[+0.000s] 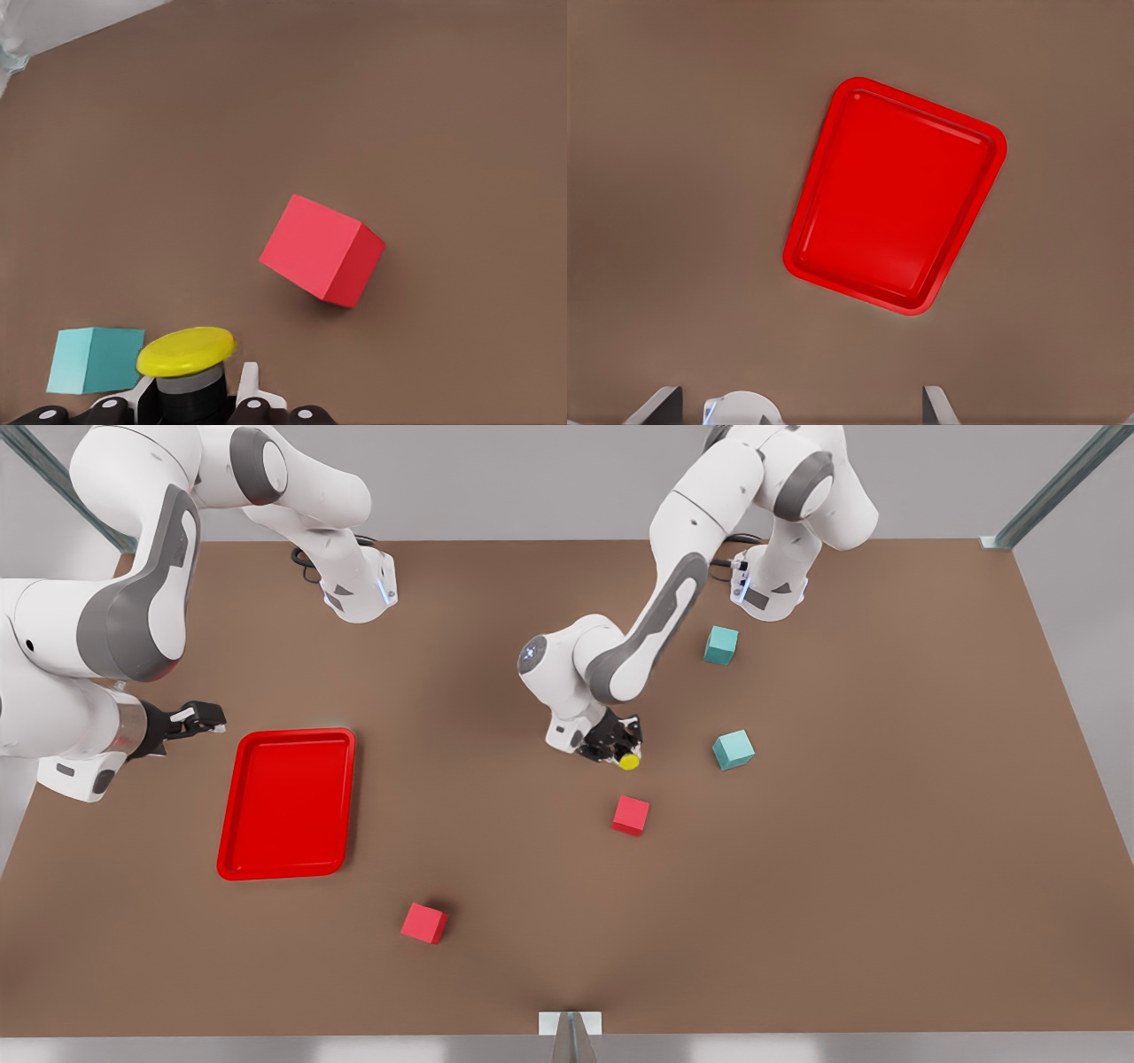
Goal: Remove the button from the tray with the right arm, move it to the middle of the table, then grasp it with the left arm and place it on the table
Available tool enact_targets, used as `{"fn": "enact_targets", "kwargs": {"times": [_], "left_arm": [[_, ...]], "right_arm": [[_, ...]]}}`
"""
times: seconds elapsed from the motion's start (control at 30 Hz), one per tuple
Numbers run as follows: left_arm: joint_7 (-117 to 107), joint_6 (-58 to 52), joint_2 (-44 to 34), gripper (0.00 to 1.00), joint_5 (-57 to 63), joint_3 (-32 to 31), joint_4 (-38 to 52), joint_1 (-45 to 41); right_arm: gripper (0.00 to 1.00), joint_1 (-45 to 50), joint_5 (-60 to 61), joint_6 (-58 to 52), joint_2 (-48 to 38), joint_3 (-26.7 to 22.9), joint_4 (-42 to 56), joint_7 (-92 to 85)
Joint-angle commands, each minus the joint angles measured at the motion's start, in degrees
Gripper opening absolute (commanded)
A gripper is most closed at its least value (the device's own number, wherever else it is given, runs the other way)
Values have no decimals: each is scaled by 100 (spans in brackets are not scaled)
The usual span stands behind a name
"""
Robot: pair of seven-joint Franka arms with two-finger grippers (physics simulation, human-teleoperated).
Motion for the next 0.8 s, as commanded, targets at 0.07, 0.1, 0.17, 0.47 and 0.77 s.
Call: {"fn": "enact_targets", "kwargs": {"times": [0.07, 0.1, 0.17, 0.47, 0.77], "left_arm": [[-5907, -1380, 477, 46, 1377, -94, 369, 0], [-6171, -1354, 573, 46, 1799, -155, 369, 0], [-6320, -1336, 793, 46, 2177, -173, 395, 0], [-8421, -1591, 1329, 46, 3206, -393, 352, -18], [-8562, -1995, 1795, 47, 3434, -577, 185, -18]], "right_arm": [[100, -4, 3, -4, -1, 3, 3, -10], [100, 5, 3, -4, -1, 3, 3, -10], [100, 5, 3, -4, -2, 3, 3, -10], [100, 5, 3, -4, -1, 3, 2, -10], [100, 5, 12, -4, -2, 3, 2, -10]]}}
